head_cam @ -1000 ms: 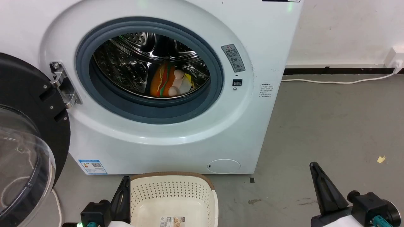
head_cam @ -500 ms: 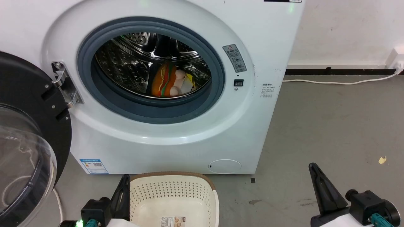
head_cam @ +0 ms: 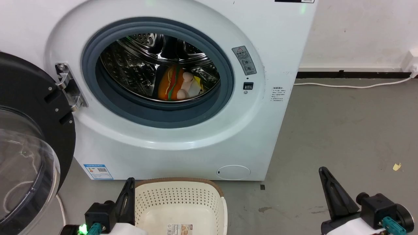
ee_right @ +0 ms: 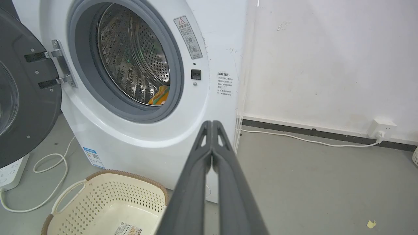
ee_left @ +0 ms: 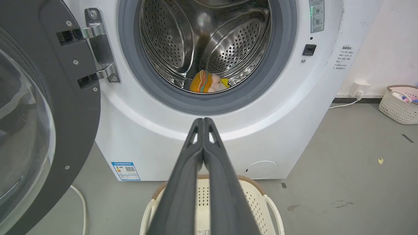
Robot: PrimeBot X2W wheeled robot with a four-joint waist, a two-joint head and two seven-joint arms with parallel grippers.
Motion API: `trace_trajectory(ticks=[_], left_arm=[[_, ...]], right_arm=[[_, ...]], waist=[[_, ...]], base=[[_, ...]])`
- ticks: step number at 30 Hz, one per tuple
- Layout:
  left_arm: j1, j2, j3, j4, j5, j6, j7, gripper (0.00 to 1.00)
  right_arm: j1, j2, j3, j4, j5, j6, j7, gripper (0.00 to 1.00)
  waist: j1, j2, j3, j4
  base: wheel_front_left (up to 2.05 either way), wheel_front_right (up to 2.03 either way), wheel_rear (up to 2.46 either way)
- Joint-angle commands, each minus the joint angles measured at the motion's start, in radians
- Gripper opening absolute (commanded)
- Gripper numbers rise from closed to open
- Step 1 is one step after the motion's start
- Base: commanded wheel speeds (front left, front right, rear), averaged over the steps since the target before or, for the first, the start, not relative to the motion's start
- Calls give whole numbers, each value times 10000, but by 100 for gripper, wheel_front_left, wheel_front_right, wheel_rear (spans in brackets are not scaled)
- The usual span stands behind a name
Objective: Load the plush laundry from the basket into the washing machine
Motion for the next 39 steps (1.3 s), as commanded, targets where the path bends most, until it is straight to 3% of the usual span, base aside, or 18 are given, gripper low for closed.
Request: trace_trajectory(ticks=[1, 39], left_arm=[[-133, -65, 90, -92, 132, -42, 70, 0], [-310, -422, 593, -490, 891, -315, 826, 0]], right_arm=[[-143, 5, -13, -3, -69, -4, 78, 0], [-373, 8, -49, -7, -251, -7, 837, 0]], waist=[[0, 0, -1, 6], [0, 0, -20, 137]], base=[[0, 0, 0], [0, 0, 0]])
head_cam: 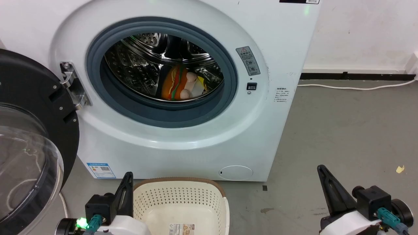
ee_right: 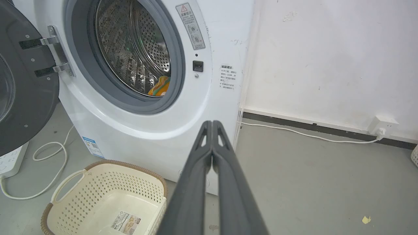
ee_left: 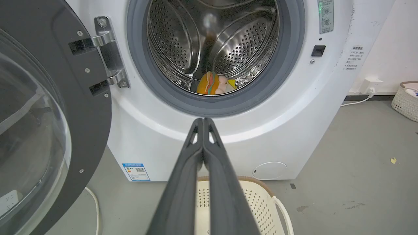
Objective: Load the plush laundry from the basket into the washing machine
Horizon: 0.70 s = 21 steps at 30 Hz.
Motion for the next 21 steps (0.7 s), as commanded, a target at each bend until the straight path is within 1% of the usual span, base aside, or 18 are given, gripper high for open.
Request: trace_trajectory(ticks=[1, 21], left_arm=[[-182, -27, 50, -86, 120, -49, 56, 0], [-277, -221, 322, -301, 530, -196, 465, 0]], right_arm=[[-126, 8, -19, -7, -76, -7, 68, 0], [-250, 10, -39, -9, -174, -8, 479, 0]], waist=[[0, 0, -1, 4], [0, 0, -11, 75]], base=[[0, 0, 0], [0, 0, 0]])
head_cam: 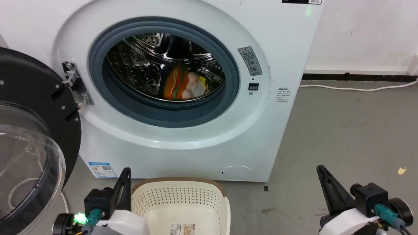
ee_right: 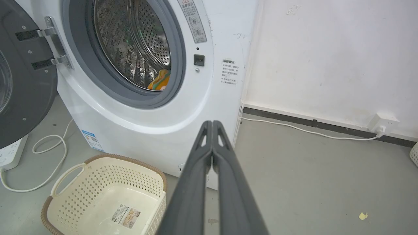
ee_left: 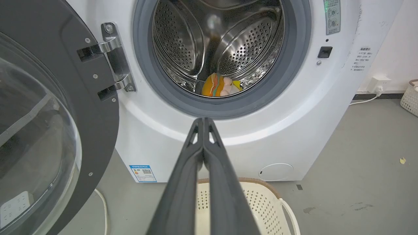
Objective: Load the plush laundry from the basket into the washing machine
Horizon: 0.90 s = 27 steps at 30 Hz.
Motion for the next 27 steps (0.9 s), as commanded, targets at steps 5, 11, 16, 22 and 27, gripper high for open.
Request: trace_trajectory(ticks=[5, 11, 16, 22, 27], left_arm=[[-150, -110, 106, -125, 215, -69, 132, 0], [-178, -168, 188, -190, 339, -113, 255, 0], [-200, -212, 250, -239, 432, -147, 348, 0], [-200, -212, 250, -239, 432, -147, 348, 0], [-200, -212, 250, -239, 432, -147, 348, 0]], right_arm=[[-192, 10, -33, -9, -99, -9, 144, 0], [-229, 11, -39, -10, -128, -9, 268, 0], [-257, 11, -43, -11, -151, -9, 361, 0], [-257, 11, -43, -11, -151, -9, 361, 0], [-257, 11, -43, -11, -151, -9, 361, 0]], waist=[[0, 0, -3, 19], [0, 0, -6, 41], [0, 0, -8, 57], [0, 0, -8, 57], [0, 0, -8, 57]], base=[[0, 0, 0], [0, 0, 0], [0, 0, 0], [0, 0, 0], [0, 0, 0]])
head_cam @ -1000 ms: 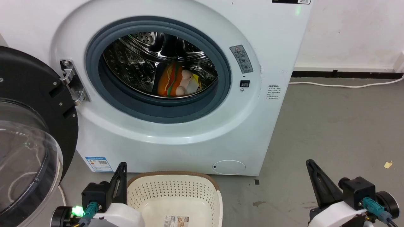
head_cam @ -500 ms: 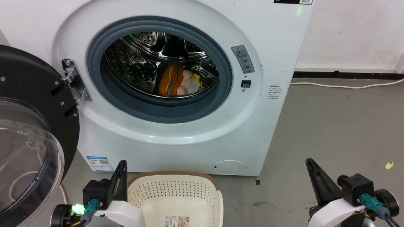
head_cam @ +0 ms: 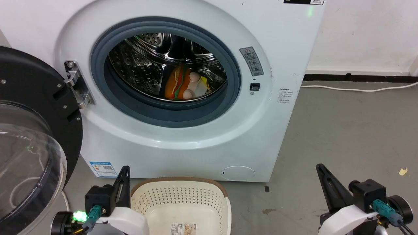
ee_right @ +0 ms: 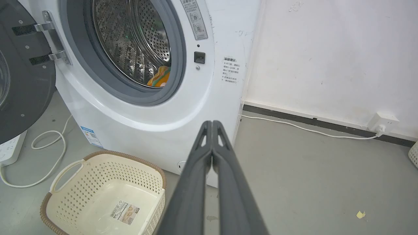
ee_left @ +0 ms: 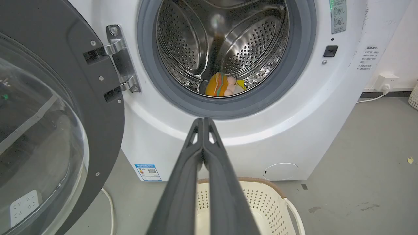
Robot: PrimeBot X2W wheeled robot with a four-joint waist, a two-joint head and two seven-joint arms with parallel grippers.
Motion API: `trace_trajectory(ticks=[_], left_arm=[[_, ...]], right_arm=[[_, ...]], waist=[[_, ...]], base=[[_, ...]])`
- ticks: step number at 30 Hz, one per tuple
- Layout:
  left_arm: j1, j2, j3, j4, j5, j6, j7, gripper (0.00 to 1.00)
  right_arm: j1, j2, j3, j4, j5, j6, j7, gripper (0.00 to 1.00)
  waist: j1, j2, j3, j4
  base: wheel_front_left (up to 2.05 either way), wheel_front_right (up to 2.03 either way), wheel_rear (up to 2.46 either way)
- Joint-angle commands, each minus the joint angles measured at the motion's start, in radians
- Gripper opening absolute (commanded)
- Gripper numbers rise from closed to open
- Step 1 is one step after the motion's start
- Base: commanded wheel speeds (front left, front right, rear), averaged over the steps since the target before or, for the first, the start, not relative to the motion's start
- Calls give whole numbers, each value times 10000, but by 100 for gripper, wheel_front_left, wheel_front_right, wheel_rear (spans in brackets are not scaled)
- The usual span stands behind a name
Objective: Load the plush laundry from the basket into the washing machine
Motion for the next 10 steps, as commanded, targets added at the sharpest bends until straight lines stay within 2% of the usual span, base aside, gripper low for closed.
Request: trace_trajectory(ticks=[1, 10], left_arm=[[-150, -5, 22, -49, 28, -53, 3, 0], [-150, -5, 22, -49, 28, -53, 3, 0]], right_arm=[[-119, 11, -28, -9, -76, -9, 5, 0], [-119, 11, -28, -9, -76, -9, 5, 0]], waist=[[-1, 0, 0, 0], [-1, 0, 0, 0]], base=[[0, 0, 0], [0, 0, 0]])
